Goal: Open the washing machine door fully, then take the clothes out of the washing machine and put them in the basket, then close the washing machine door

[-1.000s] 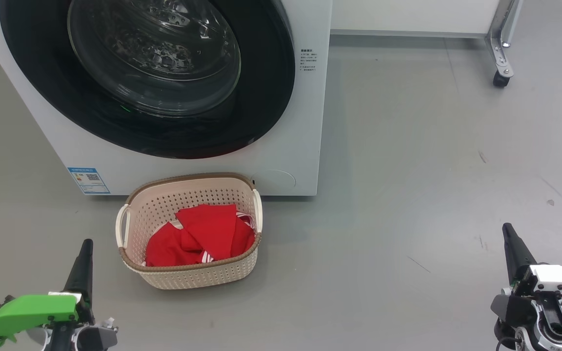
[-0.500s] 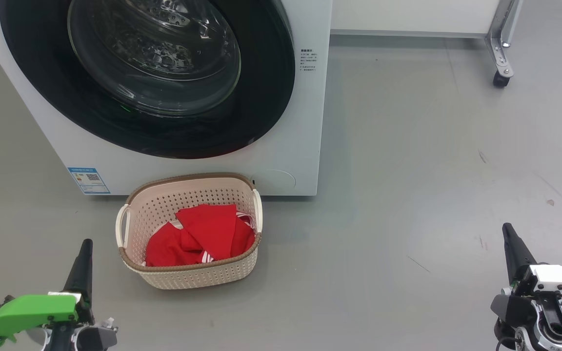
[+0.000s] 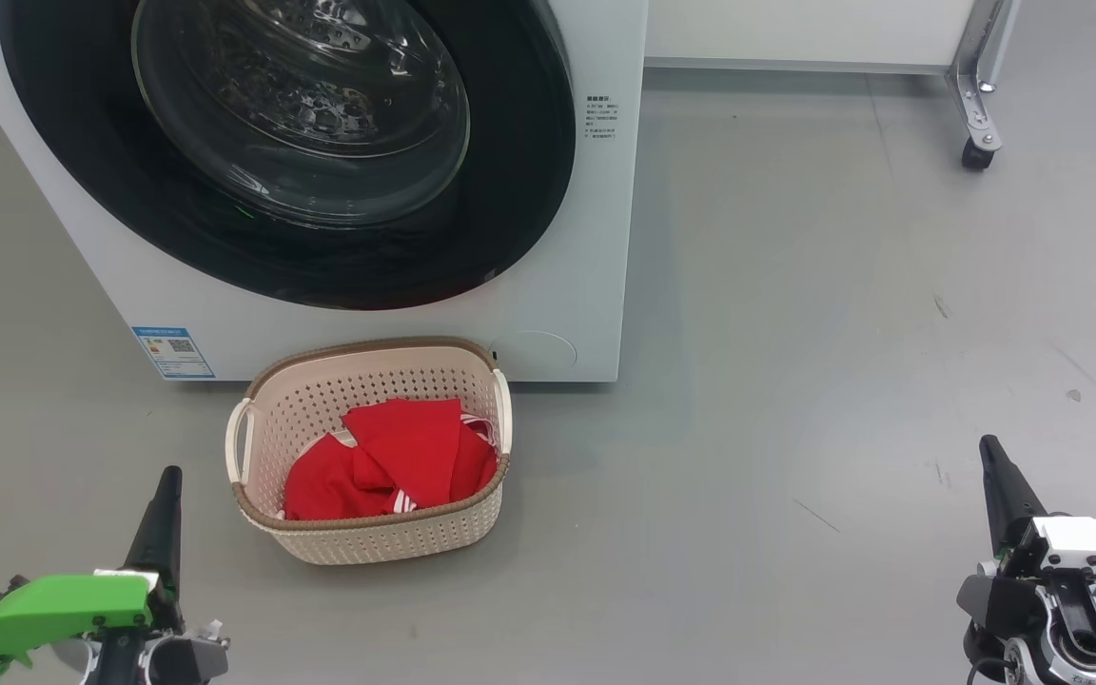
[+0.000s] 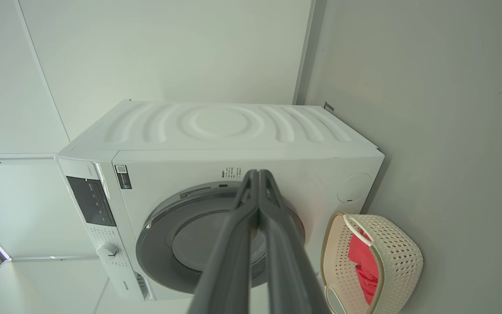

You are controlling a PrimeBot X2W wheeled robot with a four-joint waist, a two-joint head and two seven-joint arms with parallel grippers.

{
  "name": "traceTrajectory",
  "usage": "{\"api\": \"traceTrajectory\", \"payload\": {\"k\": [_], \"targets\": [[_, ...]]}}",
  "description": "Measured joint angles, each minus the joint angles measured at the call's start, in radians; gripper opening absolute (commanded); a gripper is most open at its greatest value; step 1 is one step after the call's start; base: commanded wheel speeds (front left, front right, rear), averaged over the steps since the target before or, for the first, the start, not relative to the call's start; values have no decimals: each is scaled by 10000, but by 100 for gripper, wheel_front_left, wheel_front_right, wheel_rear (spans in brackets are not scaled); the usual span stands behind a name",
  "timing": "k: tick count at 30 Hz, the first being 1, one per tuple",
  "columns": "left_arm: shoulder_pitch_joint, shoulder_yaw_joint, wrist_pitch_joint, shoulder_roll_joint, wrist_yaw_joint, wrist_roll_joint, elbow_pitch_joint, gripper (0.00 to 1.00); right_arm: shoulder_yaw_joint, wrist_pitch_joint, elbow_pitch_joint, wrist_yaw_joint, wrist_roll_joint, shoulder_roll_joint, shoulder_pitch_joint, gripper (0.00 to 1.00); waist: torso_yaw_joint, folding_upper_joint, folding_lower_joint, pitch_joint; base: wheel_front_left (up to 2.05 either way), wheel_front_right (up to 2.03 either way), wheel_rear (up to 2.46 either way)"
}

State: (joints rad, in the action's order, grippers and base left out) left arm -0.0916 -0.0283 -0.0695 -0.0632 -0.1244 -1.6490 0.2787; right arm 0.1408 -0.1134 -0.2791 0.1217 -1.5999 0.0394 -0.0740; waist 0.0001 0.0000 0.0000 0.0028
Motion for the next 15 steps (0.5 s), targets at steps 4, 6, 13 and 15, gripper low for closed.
{"api": "traceTrajectory", "payload": {"k": [4, 6, 13, 15], "targets": [[1, -4, 0, 0, 0, 0, -2, 0, 0, 0, 2, 0, 0, 0, 0, 0, 0, 0, 0, 0, 0, 0, 0], [1, -6, 0, 0, 0, 0, -2, 0, 0, 0, 2, 0, -2, 0, 0, 0, 0, 0, 0, 1, 0, 0, 0], [1, -13, 0, 0, 0, 0, -6, 0, -2, 0, 4, 0, -2, 0, 1, 0, 0, 0, 0, 1, 0, 0, 0], [1, -13, 0, 0, 0, 0, -6, 0, -2, 0, 4, 0, -2, 0, 1, 0, 0, 0, 0, 1, 0, 0, 0]]}}
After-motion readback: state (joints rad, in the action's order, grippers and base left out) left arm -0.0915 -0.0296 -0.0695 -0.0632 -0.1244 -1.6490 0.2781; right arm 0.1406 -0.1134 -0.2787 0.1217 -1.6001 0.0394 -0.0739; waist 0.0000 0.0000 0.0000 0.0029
